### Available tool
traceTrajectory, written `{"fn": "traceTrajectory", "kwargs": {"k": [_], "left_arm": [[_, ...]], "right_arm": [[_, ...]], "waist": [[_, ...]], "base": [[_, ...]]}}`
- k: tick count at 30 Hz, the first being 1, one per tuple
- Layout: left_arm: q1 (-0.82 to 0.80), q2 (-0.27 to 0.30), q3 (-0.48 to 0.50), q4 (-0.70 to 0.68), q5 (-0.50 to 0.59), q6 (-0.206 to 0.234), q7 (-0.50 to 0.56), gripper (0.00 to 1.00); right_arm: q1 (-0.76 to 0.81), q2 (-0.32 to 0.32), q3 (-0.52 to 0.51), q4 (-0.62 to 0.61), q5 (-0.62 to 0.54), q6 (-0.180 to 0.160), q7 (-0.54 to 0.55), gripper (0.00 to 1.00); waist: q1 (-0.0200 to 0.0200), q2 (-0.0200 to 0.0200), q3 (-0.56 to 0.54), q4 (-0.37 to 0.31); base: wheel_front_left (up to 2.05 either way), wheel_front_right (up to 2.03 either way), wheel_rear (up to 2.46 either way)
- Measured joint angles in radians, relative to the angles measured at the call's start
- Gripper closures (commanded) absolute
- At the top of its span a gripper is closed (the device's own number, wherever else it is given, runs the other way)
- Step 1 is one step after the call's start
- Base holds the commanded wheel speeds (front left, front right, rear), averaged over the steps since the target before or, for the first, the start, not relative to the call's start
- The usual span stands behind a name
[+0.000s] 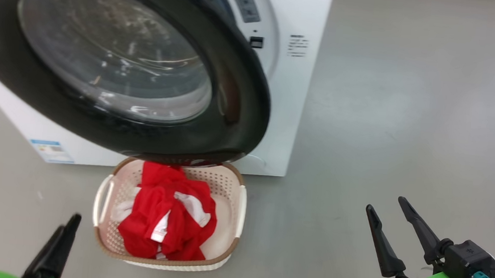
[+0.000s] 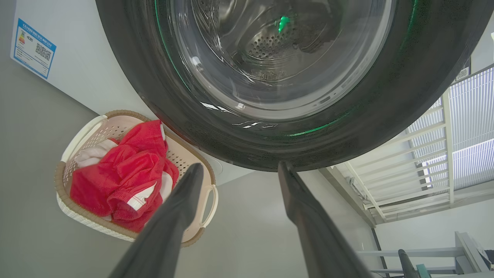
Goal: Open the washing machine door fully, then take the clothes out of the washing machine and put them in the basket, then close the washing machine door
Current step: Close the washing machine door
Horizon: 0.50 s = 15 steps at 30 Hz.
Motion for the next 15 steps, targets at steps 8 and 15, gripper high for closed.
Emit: {"fn": "traceTrajectory", "kwargs": {"k": [8, 15], "left_arm": [[0.062, -0.022, 0.000, 0.046, 0.034, 0.000, -0.051, 0.00], [0.105, -0.069, 0.111, 0.084, 0.241, 0.000, -0.059, 0.00]], "right_arm": [[0.005, 0.006, -0.026, -0.006, 0.000, 0.000, 0.000, 0.00], [0.036, 0.009, -0.043, -0.010, 0.000, 0.000, 0.000, 0.00]], "waist": [[0.0000, 0.0000, 0.004, -0.070], [0.0000, 0.0000, -0.002, -0.138]], "base": [[0.00, 0.00, 0.00], [0.00, 0.00, 0.00]]}}
